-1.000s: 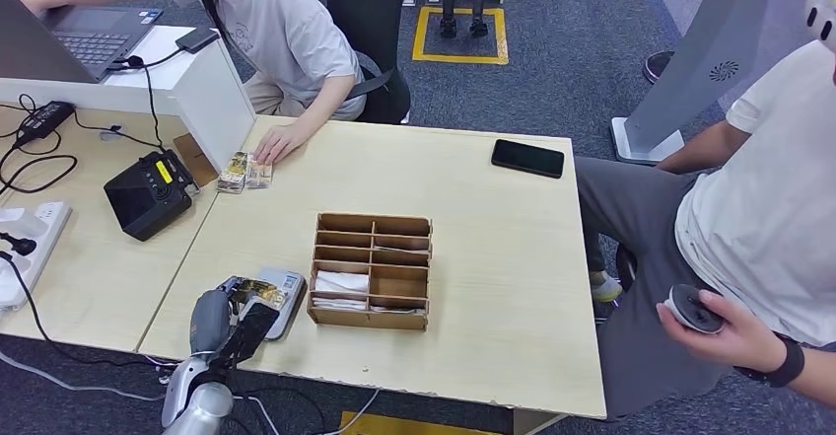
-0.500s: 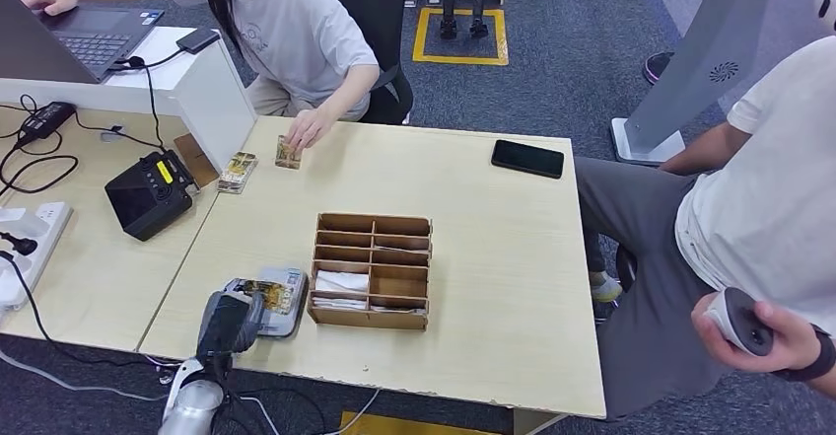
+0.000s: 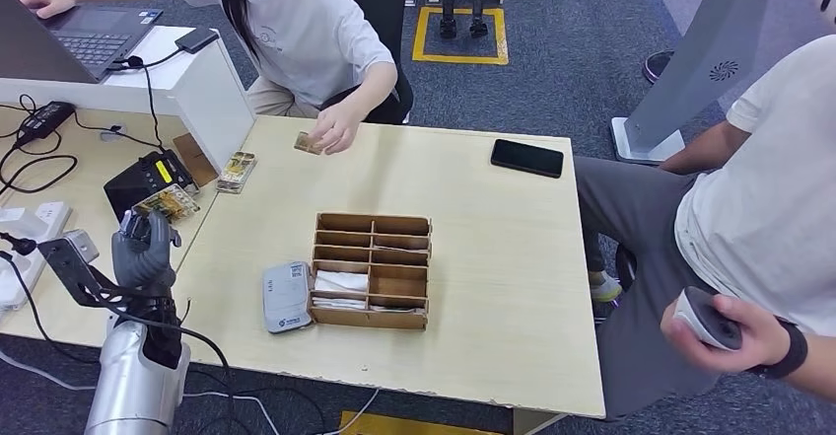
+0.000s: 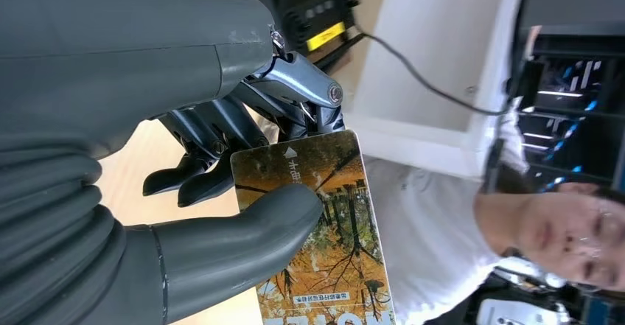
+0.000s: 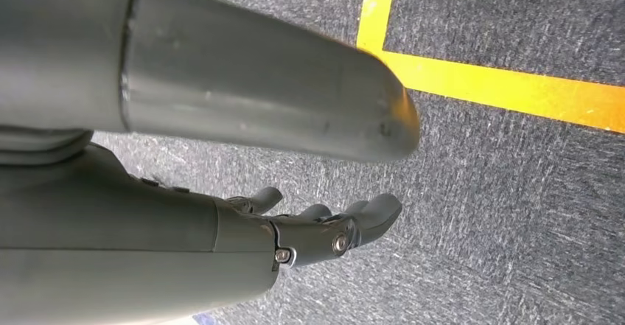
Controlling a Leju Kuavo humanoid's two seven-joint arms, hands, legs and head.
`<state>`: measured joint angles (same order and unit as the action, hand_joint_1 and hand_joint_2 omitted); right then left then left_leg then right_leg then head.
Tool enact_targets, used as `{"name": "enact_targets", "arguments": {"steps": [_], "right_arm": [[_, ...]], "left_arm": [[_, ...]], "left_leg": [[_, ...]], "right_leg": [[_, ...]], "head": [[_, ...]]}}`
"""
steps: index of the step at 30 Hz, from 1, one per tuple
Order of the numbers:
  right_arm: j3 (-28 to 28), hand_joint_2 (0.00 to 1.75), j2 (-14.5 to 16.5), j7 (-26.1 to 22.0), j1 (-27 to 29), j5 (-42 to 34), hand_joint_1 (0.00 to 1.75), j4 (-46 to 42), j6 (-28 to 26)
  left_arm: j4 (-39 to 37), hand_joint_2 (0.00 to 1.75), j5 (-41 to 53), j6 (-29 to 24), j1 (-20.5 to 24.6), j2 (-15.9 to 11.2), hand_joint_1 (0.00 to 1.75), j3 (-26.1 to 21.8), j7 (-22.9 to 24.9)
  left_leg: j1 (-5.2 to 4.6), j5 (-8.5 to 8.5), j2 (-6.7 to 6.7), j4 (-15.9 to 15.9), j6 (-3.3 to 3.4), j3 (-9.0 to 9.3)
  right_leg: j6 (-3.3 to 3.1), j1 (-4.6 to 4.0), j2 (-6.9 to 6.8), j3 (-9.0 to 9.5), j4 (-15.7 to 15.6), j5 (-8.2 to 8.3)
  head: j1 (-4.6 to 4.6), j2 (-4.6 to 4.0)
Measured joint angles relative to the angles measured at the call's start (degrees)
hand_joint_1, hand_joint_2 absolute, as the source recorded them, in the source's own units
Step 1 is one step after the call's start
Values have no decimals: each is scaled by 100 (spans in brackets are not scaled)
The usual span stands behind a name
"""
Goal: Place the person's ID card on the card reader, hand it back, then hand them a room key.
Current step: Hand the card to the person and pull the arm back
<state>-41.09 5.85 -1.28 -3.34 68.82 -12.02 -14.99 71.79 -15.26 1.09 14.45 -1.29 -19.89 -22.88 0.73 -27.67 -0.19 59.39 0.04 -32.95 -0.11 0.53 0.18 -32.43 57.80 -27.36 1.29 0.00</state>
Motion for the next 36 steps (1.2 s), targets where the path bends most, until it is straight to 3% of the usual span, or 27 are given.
{"name": "enact_targets", "arguments": {"steps": [5, 8, 14, 19, 24, 30, 34, 36], "right_arm": [[-1, 0, 19, 20, -11, 98, 0, 0, 3], [-1, 0, 32, 31, -23, 175, 0, 0, 19], [1, 0, 57, -27, -51, 330, 0, 0, 85], [24, 0, 62, -125, -66, 494, 0, 0, 131], [53, 0, 62, -126, -72, 590, 0, 0, 210], [56, 0, 62, -75, -73, 614, 0, 0, 214], [56, 0, 62, -61, -74, 634, 0, 0, 213], [56, 0, 62, -64, -74, 670, 0, 0, 211]], "left_arm": [[-80, 175, 15, -276, 300, -113, 175, -154, -38], [-213, 175, 410, -706, 477, -180, 175, -219, -283], [-374, 175, 2059, -2040, 765, -219, 175, -219, -985], [-572, 175, 4548, -3764, 1023, -385, 175, -78, -1300], [-772, 175, 5924, -4051, 1234, -463, 175, -45, -1470], [-935, 175, 6145, -4068, 1411, -446, 175, -46, -1536], [-1002, 175, 6131, -4066, 1455, -413, 0, -46, -1583], [-1033, 175, 6047, -4061, 1461, -403, 0, -45, -1586]], "left_leg": [[0, 0, 1, 0, 0, -1], [0, 0, 1, 0, 0, -2], [-1, 0, 4, 1, 0, -5], [-1, 0, 9, 1, 0, -5], [0, 1, 9, 1, 0, -6], [-1, 1, 12, 1, 0, -6], [-1, 0, 18, 1, -1, -6], [-1, 0, 20, 1, -1, -6]], "right_leg": [[-1, 0, 1, -3, 0, 1], [-1, 0, 1, -5, 0, 1], [-3, 0, 4, -9, 0, 2], [-3, 0, 6, -13, 0, 3], [-5, 0, 7, -13, 1, 4], [-7, 0, 10, -15, 1, 5], [-7, 0, 18, -17, 1, 5], [-7, 0, 19, -18, 1, 5]], "head": [[-1, 0], [0, 0], [-1, 0], [0, 0], [-1, 0], [0, 0], [0, 0], [0, 0]]}}
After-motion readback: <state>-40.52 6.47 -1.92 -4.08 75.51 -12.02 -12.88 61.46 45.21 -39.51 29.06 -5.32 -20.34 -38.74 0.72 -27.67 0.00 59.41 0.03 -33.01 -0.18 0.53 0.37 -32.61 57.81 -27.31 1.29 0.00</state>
